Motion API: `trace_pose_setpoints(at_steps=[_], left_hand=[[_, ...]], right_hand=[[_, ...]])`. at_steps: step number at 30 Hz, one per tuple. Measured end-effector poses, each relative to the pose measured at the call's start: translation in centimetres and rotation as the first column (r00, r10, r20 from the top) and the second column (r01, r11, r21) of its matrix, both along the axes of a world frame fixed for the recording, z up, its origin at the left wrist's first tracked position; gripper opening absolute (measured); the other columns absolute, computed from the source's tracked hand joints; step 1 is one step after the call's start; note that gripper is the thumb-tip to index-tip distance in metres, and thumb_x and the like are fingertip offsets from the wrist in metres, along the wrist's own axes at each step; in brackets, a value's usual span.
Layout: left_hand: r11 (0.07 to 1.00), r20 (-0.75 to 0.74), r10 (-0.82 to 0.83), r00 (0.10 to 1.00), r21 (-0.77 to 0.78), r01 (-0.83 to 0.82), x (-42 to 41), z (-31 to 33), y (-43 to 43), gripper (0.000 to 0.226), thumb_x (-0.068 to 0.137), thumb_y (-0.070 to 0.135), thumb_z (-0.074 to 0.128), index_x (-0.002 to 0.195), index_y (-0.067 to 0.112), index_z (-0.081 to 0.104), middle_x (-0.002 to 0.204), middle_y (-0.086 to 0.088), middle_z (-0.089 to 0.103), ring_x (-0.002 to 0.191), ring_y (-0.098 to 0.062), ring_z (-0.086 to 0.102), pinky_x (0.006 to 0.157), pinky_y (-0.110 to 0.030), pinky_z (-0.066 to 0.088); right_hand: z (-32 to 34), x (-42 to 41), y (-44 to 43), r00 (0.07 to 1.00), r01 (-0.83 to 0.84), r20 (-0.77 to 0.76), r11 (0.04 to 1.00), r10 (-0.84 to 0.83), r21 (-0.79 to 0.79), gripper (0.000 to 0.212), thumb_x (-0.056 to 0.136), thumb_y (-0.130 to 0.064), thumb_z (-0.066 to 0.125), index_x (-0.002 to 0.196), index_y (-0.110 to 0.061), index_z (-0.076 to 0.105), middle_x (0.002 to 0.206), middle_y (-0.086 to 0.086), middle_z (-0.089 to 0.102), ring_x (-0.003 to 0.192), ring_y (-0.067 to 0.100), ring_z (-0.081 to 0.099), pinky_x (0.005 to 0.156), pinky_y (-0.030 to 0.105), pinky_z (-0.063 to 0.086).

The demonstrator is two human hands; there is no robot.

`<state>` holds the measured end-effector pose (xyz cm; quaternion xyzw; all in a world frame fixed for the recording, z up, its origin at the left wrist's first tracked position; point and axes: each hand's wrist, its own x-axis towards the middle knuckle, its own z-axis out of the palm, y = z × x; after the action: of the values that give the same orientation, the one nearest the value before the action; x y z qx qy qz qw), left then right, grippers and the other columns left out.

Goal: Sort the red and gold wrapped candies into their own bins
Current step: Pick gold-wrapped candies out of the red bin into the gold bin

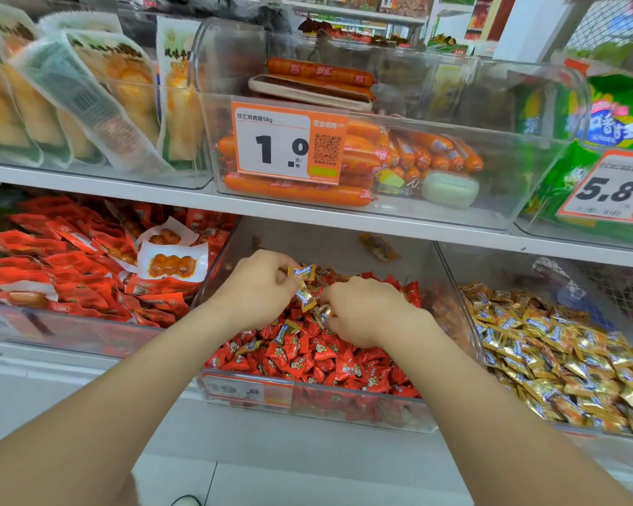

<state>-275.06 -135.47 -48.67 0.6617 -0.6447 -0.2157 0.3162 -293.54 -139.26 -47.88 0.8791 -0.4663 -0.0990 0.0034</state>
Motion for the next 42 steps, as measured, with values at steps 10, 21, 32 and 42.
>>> trace_pose_setpoints(at_steps=[10,21,32,42], left_hand=[[0.962,-0.434,0.161,0.886,0.268,-0.043,-0.7,0.5,0.5,0.015,0.103,0.018,0.063,0.101,0.010,0.075,0.067,-0.001,0.058,0.054,-0.012,0.041,0.048,-0.028,0.039],[0.984,-0.414,0.140,0.900,0.161,-0.079,-4.7,1.7,1.5,0.008,0.092,0.025,0.077,0.088,0.018,0.080,0.059,0.011,0.066,0.042,-0.002,0.043,0.051,-0.022,0.036],[0.964,-0.177,-0.247,0.953,-0.146,0.222,-18.6,3.8,3.6,0.011,0.097,0.027,0.068,0.098,0.027,0.078,0.069,0.008,0.069,0.048,-0.005,0.046,0.056,-0.019,0.041],[0.892,0.415,-0.425,0.805,0.041,0.449,-30.3,2.6,-2.9,0.038,0.101,0.053,0.052,0.127,0.027,0.064,0.118,-0.004,0.068,0.116,-0.034,0.062,0.096,-0.047,0.051]], right_hand=[[1.8,-3.1,1.0,0.731,0.098,0.640,0.964,-0.239,0.248,0.017,0.091,-0.041,0.069,0.089,-0.025,0.073,0.063,-0.007,0.069,0.057,0.010,0.060,0.055,0.024,0.050],[4.7,-11.6,4.9,0.214,0.176,0.800,0.828,-0.561,0.533,0.019,0.097,-0.024,0.065,0.085,-0.009,0.065,0.061,0.005,0.038,0.046,0.017,0.027,0.046,0.021,0.023],[-0.7,-26.0,2.1,0.683,0.537,0.566,0.843,-0.462,0.040,0.057,0.091,-0.041,0.072,0.144,-0.030,0.054,0.125,0.006,0.054,0.112,0.029,0.059,0.093,0.035,0.048],[0.4,-30.2,3.9,0.390,0.648,0.842,0.761,-0.373,0.037,0.031,0.094,-0.013,0.058,0.115,-0.023,0.079,0.088,-0.008,0.077,0.067,0.004,0.066,0.081,0.037,0.061]])
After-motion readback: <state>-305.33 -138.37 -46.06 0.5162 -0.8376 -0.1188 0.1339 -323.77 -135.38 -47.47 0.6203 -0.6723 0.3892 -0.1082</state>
